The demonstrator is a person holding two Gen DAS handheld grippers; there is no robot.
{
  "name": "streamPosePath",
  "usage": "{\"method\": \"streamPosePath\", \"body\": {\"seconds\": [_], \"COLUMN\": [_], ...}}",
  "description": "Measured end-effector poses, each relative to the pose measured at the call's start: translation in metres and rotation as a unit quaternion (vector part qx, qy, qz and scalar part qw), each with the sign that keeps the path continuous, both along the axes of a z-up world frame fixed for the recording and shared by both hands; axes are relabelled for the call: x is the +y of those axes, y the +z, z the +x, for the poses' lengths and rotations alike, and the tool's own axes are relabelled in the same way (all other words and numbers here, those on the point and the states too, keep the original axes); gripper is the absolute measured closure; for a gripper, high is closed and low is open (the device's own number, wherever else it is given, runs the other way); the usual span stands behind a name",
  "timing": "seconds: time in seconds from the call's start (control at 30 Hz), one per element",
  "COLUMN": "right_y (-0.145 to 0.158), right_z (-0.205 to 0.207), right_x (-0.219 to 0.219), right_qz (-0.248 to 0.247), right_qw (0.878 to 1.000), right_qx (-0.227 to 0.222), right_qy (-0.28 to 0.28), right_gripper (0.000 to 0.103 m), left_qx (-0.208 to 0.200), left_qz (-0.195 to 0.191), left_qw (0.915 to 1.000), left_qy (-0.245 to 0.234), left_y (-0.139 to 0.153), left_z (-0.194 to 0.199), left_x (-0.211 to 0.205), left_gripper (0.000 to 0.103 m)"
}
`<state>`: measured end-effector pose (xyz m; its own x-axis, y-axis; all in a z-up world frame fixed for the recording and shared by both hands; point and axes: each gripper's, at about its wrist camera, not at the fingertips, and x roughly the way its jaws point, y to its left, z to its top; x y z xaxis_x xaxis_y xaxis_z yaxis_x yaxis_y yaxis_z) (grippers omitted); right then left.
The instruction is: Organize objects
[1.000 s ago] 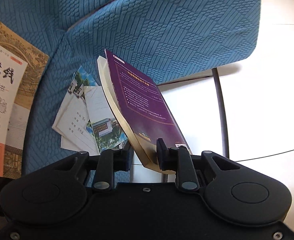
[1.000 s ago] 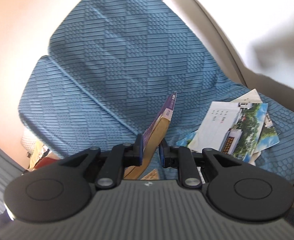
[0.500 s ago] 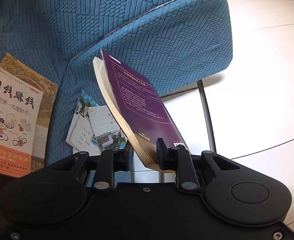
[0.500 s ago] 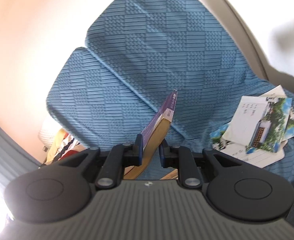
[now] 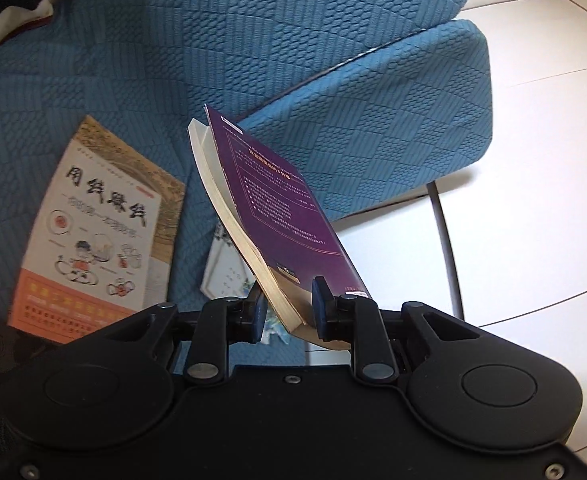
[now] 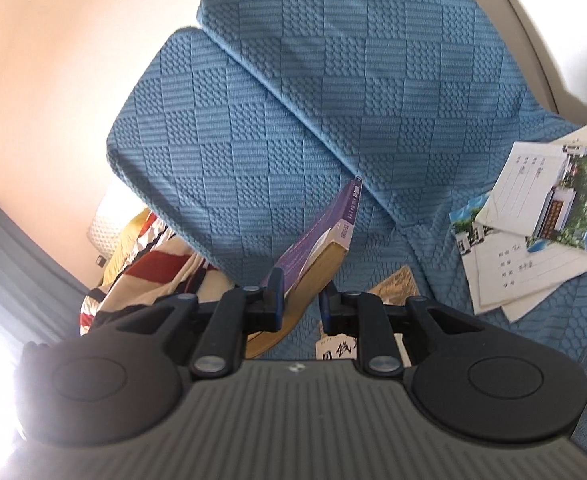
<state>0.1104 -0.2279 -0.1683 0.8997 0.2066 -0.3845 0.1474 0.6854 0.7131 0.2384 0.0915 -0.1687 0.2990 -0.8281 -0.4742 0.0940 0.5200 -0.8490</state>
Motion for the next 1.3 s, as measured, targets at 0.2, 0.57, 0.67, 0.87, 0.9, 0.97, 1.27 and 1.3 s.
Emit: {"method": "streamPosePath", "body": {"seconds": [0.2,0.57,0.67,0.87,0.9,0.97,1.27,1.3], "right_y": [-0.028,-0.079,-0.093,-0.112,-0.114,-0.119,-0.136,-0.134], "right_z": [0.005,0.017,0.016,0.015,0.015,0.015,0.026,0.027], "right_x": [0.014,0.036,0.04,0.047,0.049,0.051,0.055,0.056], "right_qz": [-0.007,0.0,0.004,0.021,0.021,0.024,0.077,0.069], "right_qw": [0.999,0.997,0.997,0.996,0.995,0.995,0.975,0.971], "right_qx": [0.028,0.065,0.071,0.082,0.084,0.09,0.197,0.219], "right_qy": [0.023,0.039,0.039,0.039,0.043,0.048,0.069,0.07], "right_gripper": [0.081,0.079,0.079,0.079,0.079,0.079,0.041,0.038], "left_qx": [0.026,0.061,0.053,0.055,0.059,0.074,0.076,0.076], "left_qz": [0.016,0.05,0.066,0.103,0.106,0.103,0.159,0.16], "left_qw": [0.9994,0.9963,0.9956,0.9919,0.9912,0.9904,0.9822,0.982], "left_qy": [0.018,0.034,0.04,0.049,0.051,0.056,0.064,0.065], "left_y": [-0.039,-0.093,-0.099,-0.109,-0.112,-0.119,-0.122,-0.123], "left_z": [0.001,0.009,0.008,0.008,0.008,0.009,0.01,0.009], "left_x": [0.016,0.034,0.034,0.034,0.035,0.038,0.036,0.037], "left_gripper": [0.081,0.081,0.083,0.081,0.08,0.08,0.072,0.072]}}
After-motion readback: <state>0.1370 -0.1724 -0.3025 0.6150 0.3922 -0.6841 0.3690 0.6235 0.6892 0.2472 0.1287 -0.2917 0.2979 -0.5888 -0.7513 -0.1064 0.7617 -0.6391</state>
